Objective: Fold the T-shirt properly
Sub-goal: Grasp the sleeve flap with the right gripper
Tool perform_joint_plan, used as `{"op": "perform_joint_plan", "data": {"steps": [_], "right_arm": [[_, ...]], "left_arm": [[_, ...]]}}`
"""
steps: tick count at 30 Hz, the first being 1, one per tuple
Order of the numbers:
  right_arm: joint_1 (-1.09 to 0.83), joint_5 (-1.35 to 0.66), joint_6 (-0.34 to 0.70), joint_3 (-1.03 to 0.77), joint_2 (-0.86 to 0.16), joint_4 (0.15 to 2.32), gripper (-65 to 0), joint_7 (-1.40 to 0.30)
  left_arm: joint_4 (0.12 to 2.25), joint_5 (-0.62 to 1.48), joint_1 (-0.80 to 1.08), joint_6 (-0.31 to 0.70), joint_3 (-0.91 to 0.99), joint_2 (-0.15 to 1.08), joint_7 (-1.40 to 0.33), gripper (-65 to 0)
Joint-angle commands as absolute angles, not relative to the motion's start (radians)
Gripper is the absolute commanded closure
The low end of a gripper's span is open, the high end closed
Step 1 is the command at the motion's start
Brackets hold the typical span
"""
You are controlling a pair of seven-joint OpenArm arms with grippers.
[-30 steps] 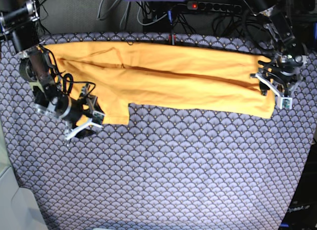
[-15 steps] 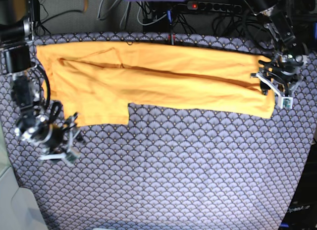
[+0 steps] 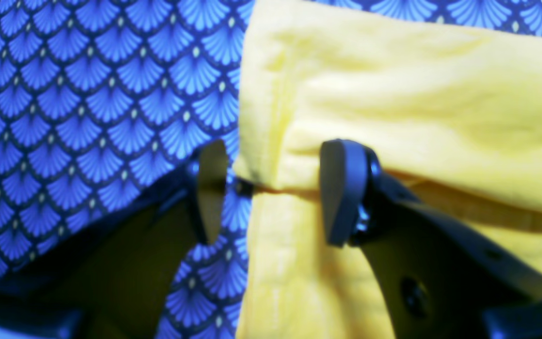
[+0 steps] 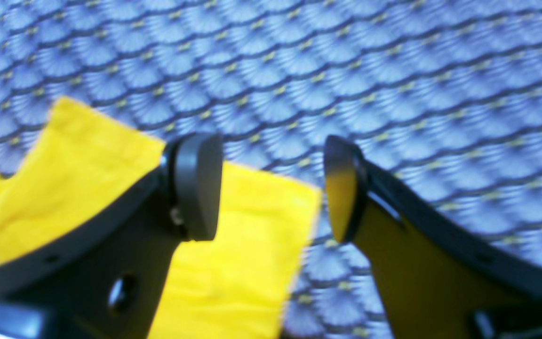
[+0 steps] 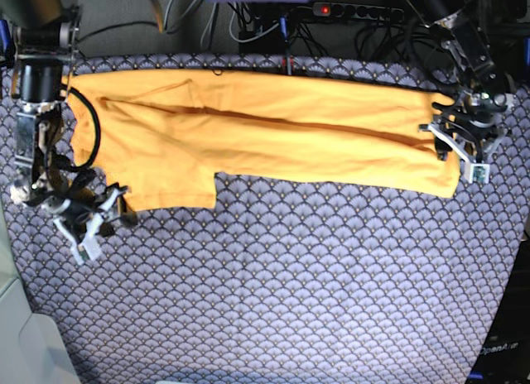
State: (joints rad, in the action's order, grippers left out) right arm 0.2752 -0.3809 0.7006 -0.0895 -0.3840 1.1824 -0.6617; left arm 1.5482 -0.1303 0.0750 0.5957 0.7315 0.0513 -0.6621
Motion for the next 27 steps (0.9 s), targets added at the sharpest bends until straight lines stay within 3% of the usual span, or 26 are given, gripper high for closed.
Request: {"op": "perform_joint_plan", "data": {"steps": [1, 7, 16, 27], "right_arm": [[0.294, -0.406, 0.698, -0.099, -0.401, 1.194, -35.2, -0.636], [0.285, -0.398, 0.698, -0.101, -0.404, 1.185, -35.2, -0.630], [0.346, -0.397, 0.698, -0.099, -0.421, 0.975, -35.2, -0.562], [0.305, -0.398, 0.698, -0.094, -0.415, 0.989, -34.8, -0.570]], "left_arm": [[1.563, -0.124, 0.064, 0.593, 0.733, 0.064, -0.644, -31.3], [1.563, -0.124, 0.064, 0.593, 0.733, 0.065, -0.644, -31.3], [1.563, -0.124, 0.064, 0.593, 0.733, 0.065, -0.644, -31.3], [1.563, -0.124, 0.064, 0.591, 0.733, 0.062, -0.644, -31.3]]}}
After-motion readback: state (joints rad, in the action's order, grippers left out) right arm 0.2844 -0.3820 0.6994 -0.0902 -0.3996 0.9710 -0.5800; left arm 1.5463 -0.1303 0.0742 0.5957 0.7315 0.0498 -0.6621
